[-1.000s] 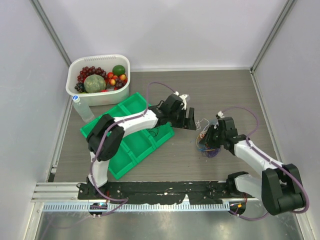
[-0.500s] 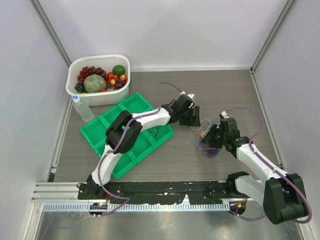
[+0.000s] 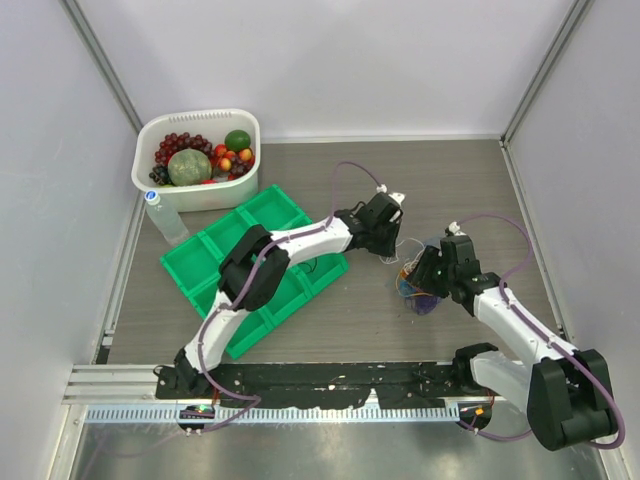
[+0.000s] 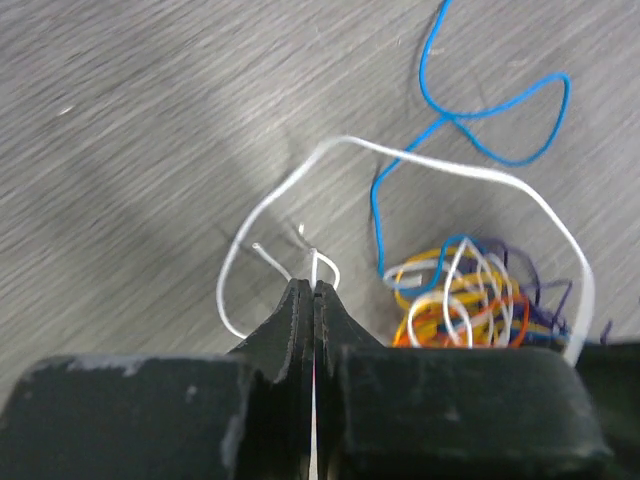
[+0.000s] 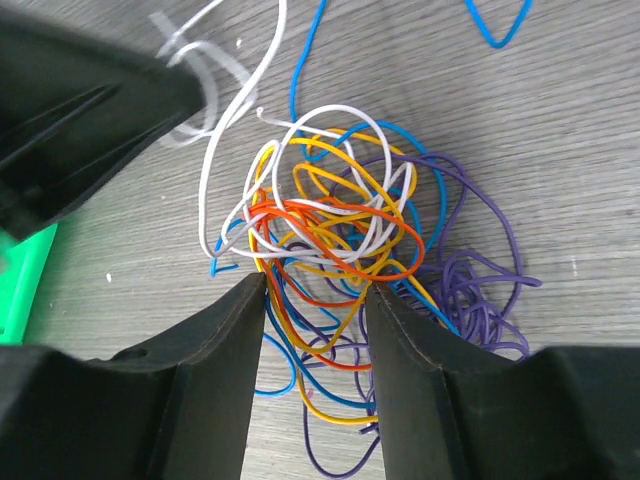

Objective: Untangle the cables

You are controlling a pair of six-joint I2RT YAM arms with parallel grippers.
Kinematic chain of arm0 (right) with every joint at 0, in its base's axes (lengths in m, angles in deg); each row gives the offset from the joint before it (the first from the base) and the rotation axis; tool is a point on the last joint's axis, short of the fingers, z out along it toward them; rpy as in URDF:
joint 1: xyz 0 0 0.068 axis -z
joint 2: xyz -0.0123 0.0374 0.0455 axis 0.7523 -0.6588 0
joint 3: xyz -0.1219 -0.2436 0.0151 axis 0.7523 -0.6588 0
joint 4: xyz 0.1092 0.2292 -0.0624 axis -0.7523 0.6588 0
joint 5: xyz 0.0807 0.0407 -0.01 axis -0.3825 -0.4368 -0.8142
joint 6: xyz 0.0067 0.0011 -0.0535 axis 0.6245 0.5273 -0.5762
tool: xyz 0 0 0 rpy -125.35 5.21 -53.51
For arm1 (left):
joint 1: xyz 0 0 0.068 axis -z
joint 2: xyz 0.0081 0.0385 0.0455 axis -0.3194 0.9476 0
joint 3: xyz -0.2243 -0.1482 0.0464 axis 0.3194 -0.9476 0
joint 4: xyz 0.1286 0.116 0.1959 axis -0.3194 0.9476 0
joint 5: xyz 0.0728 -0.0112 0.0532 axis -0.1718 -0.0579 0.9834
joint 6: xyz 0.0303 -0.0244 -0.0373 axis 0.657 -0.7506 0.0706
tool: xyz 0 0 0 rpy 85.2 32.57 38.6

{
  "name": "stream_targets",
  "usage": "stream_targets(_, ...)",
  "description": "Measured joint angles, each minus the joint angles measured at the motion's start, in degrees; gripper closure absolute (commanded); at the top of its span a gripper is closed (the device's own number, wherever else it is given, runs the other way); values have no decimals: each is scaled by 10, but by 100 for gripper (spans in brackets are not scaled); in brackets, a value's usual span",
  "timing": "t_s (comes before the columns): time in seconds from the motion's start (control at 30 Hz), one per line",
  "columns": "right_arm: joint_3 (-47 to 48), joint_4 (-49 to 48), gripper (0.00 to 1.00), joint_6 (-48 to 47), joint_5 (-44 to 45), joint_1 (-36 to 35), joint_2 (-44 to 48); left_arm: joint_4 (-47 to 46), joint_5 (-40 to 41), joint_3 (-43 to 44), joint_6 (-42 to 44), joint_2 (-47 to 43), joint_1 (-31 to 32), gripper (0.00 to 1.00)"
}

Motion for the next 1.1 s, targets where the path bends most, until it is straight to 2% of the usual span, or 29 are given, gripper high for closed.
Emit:
stream_targets(0.13, 0, -4, 54, 7, 22, 0, -11, 25, -1, -37, 27, -71, -1, 100)
stream_targets(0.27, 0, -18, 59, 12, 46, 0, -43, 31, 3, -65, 46, -198, 1, 100)
stream_targets(0.33, 0, -27, 60, 14, 55, 0, -56, 27, 34, -70, 68, -274, 11, 100)
stream_targets(0.47, -3, -47, 60, 26, 69, 2, -65, 3, 106, -64, 154, -424, 69, 100)
stream_targets(0.57, -10, -59, 55, 35, 76, 6, -65, -10, 144, -31, 213, -492, 111, 100)
stream_targets(0.7, -13, -69, 47, 42, 85, 17, -64, -19, 197, 26, 263, -530, 110, 100)
stream_targets(0.9, -14, -72, 46, 44, 85, 33, -64, -1, 247, 150, 316, -507, 102, 100)
stream_targets(1.1, -14, -86, 46, 46, 63, 77, -76, 17, 239, 246, 319, -474, 103, 100)
